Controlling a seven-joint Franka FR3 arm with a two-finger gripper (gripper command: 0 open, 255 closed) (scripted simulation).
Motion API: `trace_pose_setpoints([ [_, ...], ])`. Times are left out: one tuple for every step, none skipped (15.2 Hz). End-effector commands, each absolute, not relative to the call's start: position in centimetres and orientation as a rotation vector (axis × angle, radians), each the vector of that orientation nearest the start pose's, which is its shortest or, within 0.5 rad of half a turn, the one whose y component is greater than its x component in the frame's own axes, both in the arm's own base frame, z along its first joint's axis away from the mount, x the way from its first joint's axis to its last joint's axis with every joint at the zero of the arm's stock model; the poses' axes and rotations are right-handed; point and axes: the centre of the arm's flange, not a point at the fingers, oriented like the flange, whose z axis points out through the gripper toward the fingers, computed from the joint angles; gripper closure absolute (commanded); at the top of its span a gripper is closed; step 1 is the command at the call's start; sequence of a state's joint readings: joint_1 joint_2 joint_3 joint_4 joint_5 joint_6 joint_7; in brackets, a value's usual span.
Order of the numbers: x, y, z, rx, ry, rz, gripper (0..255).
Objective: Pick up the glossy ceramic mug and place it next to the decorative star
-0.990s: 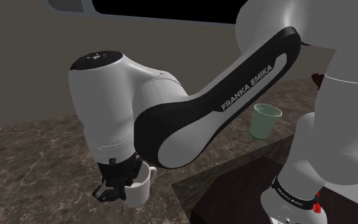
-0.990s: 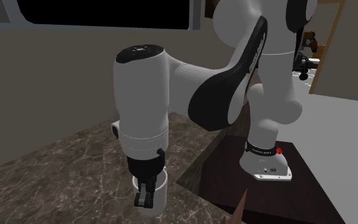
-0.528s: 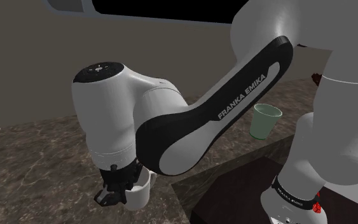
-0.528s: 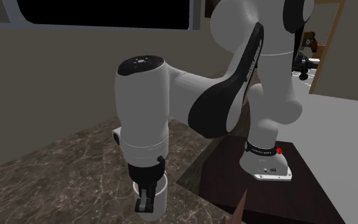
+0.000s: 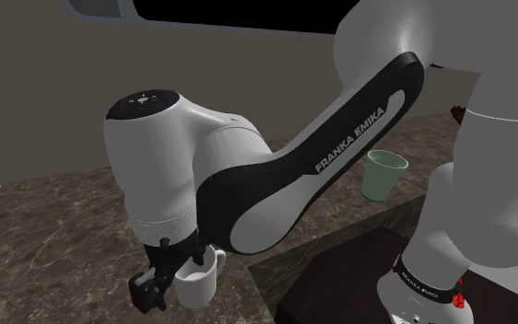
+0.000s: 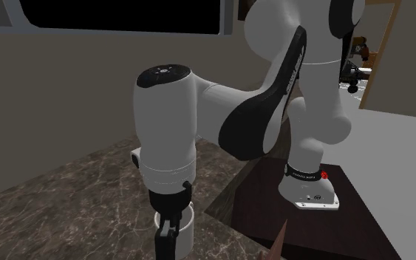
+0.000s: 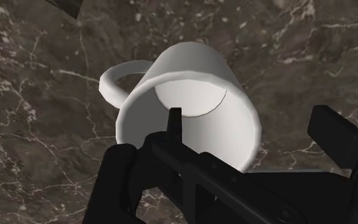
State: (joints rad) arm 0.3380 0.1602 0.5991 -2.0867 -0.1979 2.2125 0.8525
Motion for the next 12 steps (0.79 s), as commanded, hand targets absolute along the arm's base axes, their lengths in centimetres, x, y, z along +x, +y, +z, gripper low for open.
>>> trace_pose_setpoints([
  [34.5, 45.0, 37.4, -3.169, -0.314, -0.083, 0],
  [34.4, 45.1, 38.8, -3.169, -0.314, -0.083, 0],
  [34.4, 45.1, 40.1, -3.169, -0.314, -0.083, 0],
  [34.3, 45.1, 41.1, -3.169, -0.314, -0.083, 0],
  [34.3, 45.1, 41.1, -3.169, -0.314, -0.083, 0],
  [34.3, 45.1, 41.1, -3.169, -0.314, -0.083, 0],
  [34.3, 45.1, 41.1, -3.169, -0.314, -0.083, 0],
  [34.3, 45.1, 41.1, -3.169, -0.314, -0.083, 0],
  [34.3, 45.1, 41.1, -3.169, -0.314, -0.083, 0],
  [34.3, 45.1, 41.1, -3.169, -0.314, -0.083, 0],
  [34.3, 45.1, 41.1, -3.169, -0.314, -0.083, 0],
  [34.3, 45.1, 41.1, -3.169, -0.314, -0.083, 0],
])
